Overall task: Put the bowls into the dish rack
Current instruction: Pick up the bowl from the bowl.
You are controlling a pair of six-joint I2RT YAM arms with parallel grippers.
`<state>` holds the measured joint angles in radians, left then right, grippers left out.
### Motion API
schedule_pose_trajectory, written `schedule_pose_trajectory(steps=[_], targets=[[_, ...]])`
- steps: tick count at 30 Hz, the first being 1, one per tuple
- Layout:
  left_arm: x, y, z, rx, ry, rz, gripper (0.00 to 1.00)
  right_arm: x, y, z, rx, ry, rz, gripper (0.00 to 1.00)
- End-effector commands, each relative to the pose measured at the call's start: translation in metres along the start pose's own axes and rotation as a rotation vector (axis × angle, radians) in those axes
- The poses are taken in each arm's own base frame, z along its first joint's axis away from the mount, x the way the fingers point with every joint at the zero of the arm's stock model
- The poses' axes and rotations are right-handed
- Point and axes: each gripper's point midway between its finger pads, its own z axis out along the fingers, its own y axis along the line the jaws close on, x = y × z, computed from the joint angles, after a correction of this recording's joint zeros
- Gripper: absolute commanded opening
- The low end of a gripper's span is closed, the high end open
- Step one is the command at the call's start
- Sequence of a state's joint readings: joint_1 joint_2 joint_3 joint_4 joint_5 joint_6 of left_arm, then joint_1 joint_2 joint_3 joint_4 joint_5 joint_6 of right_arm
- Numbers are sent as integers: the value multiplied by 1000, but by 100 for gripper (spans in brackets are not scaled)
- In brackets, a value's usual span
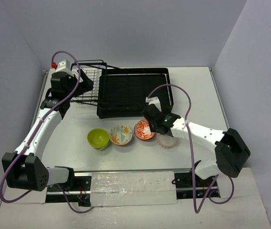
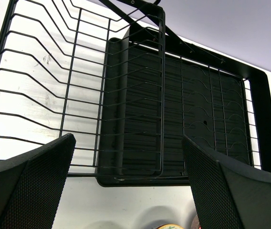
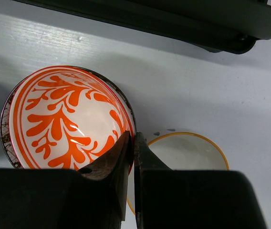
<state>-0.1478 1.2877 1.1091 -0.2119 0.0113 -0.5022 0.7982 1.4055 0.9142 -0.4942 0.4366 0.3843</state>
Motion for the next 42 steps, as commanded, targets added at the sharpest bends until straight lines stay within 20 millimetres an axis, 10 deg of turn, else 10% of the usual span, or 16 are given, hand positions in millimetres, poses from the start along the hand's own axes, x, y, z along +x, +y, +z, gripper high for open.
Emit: schedule_pose_trajectory(steps=[1, 42], targets=[[-20, -16, -6, 45, -43, -7, 98, -19, -1, -10, 9, -55, 18, 0], [-23, -19, -10, 60, -51, -11, 98, -63, -3, -45, 20, -189, -9, 0]])
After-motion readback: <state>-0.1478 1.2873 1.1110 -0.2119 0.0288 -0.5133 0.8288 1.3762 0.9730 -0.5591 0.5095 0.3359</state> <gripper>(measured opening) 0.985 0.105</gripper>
